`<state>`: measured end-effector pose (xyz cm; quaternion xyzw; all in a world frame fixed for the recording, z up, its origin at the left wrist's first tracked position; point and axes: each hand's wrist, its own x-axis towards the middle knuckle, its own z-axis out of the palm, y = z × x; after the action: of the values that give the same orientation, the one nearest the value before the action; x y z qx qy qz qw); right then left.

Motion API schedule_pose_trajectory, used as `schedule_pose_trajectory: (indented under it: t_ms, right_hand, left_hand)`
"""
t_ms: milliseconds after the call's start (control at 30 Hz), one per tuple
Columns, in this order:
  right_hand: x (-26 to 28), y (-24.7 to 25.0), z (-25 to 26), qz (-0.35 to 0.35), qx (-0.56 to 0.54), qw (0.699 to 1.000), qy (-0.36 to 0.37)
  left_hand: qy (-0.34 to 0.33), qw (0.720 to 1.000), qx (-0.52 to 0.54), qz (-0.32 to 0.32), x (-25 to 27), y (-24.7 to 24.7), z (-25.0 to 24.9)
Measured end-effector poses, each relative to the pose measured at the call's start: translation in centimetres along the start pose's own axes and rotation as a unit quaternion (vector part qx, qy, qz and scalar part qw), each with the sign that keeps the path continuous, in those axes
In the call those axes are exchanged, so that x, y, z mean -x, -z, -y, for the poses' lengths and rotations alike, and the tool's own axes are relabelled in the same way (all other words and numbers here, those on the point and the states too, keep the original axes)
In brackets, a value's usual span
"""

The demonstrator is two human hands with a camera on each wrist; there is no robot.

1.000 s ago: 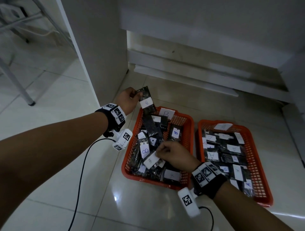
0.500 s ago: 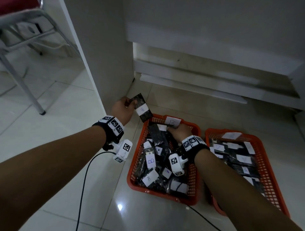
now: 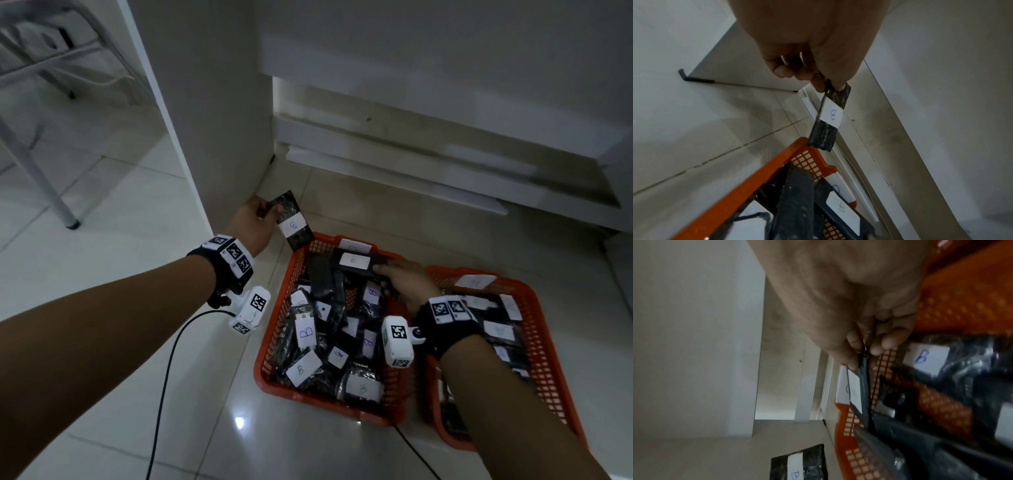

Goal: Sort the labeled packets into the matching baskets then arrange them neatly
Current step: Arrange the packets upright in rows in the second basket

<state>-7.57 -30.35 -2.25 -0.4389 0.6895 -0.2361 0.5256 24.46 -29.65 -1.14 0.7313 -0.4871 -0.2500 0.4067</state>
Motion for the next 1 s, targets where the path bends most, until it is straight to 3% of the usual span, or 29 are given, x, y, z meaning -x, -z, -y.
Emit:
schedule_pose_trajectory:
  t_ms: [133, 267, 400, 533, 700, 833, 900, 1000]
  right_hand:
    - [1.8, 3.1, 0.0, -0.034, 0.047, 0.995, 0.076]
    - [3.0, 4.1, 0.1, -0.065, 0.103, 0.990, 0.076]
    - [4.5, 2.8, -0.2, -0.040, 0.108, 0.993, 0.041]
    - [5.1, 1.1, -1.6, -0.016, 0.008, 1.000, -0.019]
    - [4.8, -0.7, -3.1, 0.036, -0.030, 0.995, -0.090]
    - [3.8, -1.4, -3.6, 0.027, 0.050, 0.996, -0.074]
    - [3.7, -1.5, -3.3, 0.002, 0.155, 0.988, -0.022]
    - [3.7, -1.2, -2.8, -0.019, 0.334, 0.940, 0.069]
  left_hand:
    - [-0.016, 1.000, 0.013, 0.021, -0.2, -2.0, -0.9]
    - [-0.029, 0.999, 0.011, 0.031, 0.3, -3.7, -2.3]
    - [-0.035, 0.999, 0.016, 0.036, 0.5, -4.5, -2.7]
    - [-0.031, 0.999, 0.012, 0.032, 0.6, -4.2, -2.5]
    - [-0.031, 0.999, 0.030, 0.027, 0.3, -3.7, -1.7]
    - [-0.039, 0.999, 0.020, 0.028, 0.5, -3.5, -1.9]
    - [-0.042, 0.999, 0.016, 0.029, 0.6, -3.5, -2.0]
    - [-0.045, 0.999, 0.013, 0.027, 0.6, -3.4, -2.2]
